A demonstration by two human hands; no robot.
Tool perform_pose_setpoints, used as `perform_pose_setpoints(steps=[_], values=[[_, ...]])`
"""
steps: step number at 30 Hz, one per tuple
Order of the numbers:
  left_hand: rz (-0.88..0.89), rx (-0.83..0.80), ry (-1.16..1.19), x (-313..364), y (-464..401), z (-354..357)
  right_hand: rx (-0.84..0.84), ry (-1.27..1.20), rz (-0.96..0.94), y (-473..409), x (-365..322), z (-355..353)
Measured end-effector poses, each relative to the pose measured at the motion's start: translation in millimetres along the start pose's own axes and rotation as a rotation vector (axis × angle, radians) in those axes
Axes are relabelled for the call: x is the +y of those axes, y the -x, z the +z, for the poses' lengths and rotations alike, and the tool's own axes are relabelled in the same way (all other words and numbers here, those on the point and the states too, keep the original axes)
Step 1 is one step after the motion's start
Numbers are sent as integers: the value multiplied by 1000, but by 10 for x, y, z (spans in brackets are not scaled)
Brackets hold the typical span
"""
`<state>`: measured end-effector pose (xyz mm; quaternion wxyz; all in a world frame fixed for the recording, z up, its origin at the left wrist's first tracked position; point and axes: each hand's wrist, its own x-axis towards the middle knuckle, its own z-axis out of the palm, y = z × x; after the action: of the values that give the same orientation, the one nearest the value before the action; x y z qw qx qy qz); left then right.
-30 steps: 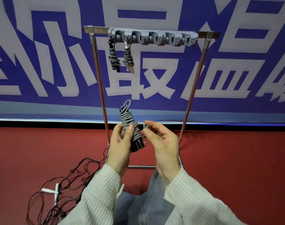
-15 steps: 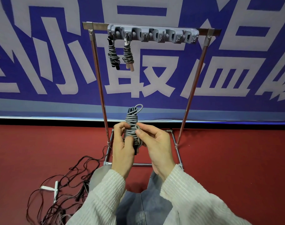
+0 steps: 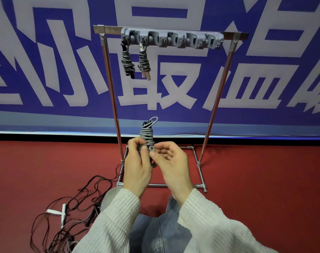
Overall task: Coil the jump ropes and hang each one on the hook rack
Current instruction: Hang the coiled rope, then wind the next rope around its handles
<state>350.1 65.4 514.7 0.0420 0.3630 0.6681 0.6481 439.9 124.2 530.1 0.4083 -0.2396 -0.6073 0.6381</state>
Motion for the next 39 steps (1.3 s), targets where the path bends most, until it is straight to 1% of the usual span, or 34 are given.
perform_pose_setpoints(steps=[2, 4, 7, 9, 11, 13, 15, 19, 21, 22, 23, 26, 27, 30, 33, 37, 39], values=[[-22, -59, -31, -34, 0, -13, -6, 37, 9, -7, 38, -22], [-47, -155, -74, -71, -13, -38, -2, 59, 19, -17, 80, -51], [-11, -249, -212, -126, -33, -72, 40, 64, 38, -29, 134, -86], [24, -240, -275, -127, -10, -67, 44, 56, 47, -38, 144, -105], [13, -206, -268, -99, 20, -42, 20, 73, 52, -56, 133, -119], [-82, -177, -190, -80, 22, -20, -2, 96, 55, -75, 116, -136], [-178, -184, -143, -70, -4, -4, -12, 96, 70, -89, 116, -162], [-99, -218, -308, -61, -15, -3, -8, 87, 96, -100, 174, -195], [-104, -234, -359, -74, -18, -5, -3, 89, 103, -99, 203, -198], [-129, -238, -343, -61, -20, -3, -7, 95, 103, -103, 210, -201], [-178, -237, -277, -44, -27, -5, -18, 100, 100, -108, 209, -207], [-443, -253, 90, 23, -79, -6, -56, 118, 97, -129, 199, -216], [-501, -275, 149, 41, -93, -14, -62, 121, 104, -132, 200, -221], [-507, -315, 141, 22, -115, -29, -55, 148, 113, -127, 219, -233], [-502, -341, 137, -18, -120, -54, -11, 127, 110, -114, 237, -262], [-408, -399, 86, -23, -120, -51, 0, 131, 96, -90, 239, -289], [-352, -375, 50, -50, -110, -35, -2, 193, 78, -106, 243, -300]])
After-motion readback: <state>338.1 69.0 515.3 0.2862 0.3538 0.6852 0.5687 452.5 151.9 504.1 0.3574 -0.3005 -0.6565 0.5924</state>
